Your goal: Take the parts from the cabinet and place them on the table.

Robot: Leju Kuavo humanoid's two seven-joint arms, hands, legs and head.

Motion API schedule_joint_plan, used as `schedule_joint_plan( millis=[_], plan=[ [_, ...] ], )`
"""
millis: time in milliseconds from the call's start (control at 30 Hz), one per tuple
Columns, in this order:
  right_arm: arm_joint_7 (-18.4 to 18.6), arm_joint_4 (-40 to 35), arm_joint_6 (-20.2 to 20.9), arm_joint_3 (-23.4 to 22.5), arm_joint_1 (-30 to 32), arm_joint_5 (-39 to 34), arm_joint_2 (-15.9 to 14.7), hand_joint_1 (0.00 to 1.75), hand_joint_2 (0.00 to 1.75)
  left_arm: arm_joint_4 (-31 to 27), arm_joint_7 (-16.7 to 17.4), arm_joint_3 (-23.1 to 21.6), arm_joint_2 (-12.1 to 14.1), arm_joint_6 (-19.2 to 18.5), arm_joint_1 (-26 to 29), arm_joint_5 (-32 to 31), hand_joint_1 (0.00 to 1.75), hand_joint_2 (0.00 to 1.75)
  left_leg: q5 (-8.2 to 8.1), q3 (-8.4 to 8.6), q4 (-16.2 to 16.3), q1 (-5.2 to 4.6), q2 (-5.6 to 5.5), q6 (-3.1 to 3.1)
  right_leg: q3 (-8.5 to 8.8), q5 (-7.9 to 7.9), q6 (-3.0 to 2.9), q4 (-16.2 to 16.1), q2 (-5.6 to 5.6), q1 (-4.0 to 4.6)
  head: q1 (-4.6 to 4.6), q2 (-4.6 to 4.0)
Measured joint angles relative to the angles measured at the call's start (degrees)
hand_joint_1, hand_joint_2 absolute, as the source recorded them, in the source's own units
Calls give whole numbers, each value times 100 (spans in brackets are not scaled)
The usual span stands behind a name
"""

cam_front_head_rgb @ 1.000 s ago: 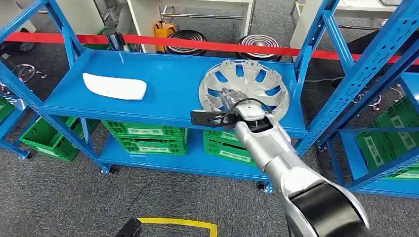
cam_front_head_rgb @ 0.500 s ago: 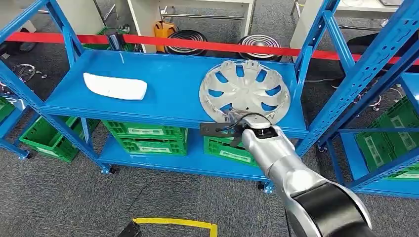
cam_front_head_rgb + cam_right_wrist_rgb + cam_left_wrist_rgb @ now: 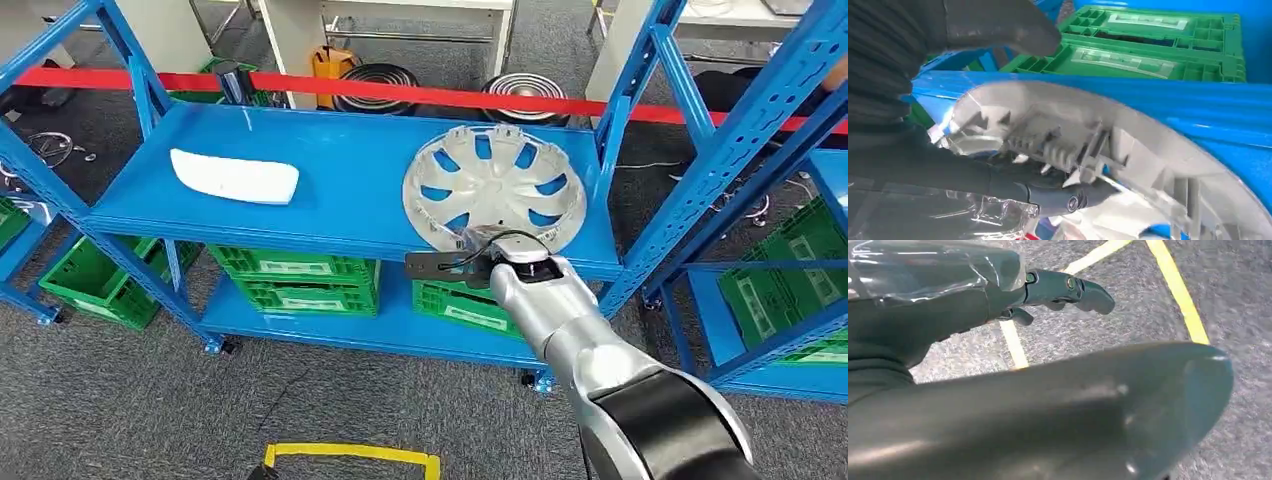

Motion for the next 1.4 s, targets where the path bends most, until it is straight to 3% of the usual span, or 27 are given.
schedule_joint_plan(
  millis=[367,500,667,733,867,967,1100,1167,1400],
  plan=[
    [-2,-4,-186,160,135,352,-42,175,175,-297,105,286,-107,-182,86,-125,0,0,-1,24,0,0,-2,0,24,-1,-1,-1,-1,0,0,0],
    [118,-4,-204,258,186,634,-44,175,175,-306,-186,321,-107,-372,90,-184,0,0,-1,32,-1,0,2,-1,29,-1,-1,-1,0,1,0,0],
    [166,-4,-258,496,263,1006,-68,175,175,-306,-280,372,-118,-376,59,-179,0,0,-2,42,-1,0,-2,-1,39,-6,-8,-2,0,0,0,0],
    [-27,-7,-385,501,308,743,-72,175,175,-302,-317,376,-116,-405,56,-203,0,0,-1,43,-1,-1,-1,-1,42,-6,-8,-2,-1,0,0,0],
    [-1258,-186,-310,-18,512,-865,-85,175,175,-288,-532,376,-103,-240,55,-398,0,0,-4,42,-1,-1,9,-2,44,-1,-9,-2,7,0,0,0],
    [-2016,-898,375,-376,882,-2455,-44,175,175,-251,-700,371,-76,-6,26,-529,0,0,-12,42,0,-1,16,-13,37,0,-10,-2,27,1,0,0],
    [-1828,-2602,1504,-335,1278,-5609,-135,175,175,-254,-811,371,-85,170,-18,-629,0,0,-18,46,0,4,15,-21,36,-6,-14,-2,27,6,2,0],
    [-1705,-3340,1739,-219,1438,-6905,-240,175,175,-253,-863,367,-94,188,-50,-669,0,0,-22,47,-1,4,15,-25,38,-11,-22,-2,28,7,0,0],
    [-1552,-4811,1915,291,2088,-8835,-663,175,175,-251,-1122,363,-131,234,-101,-658,0,0,-21,32,-1,4,10,-26,28,-11,-23,-2,25,7,2,0]
  ],
)
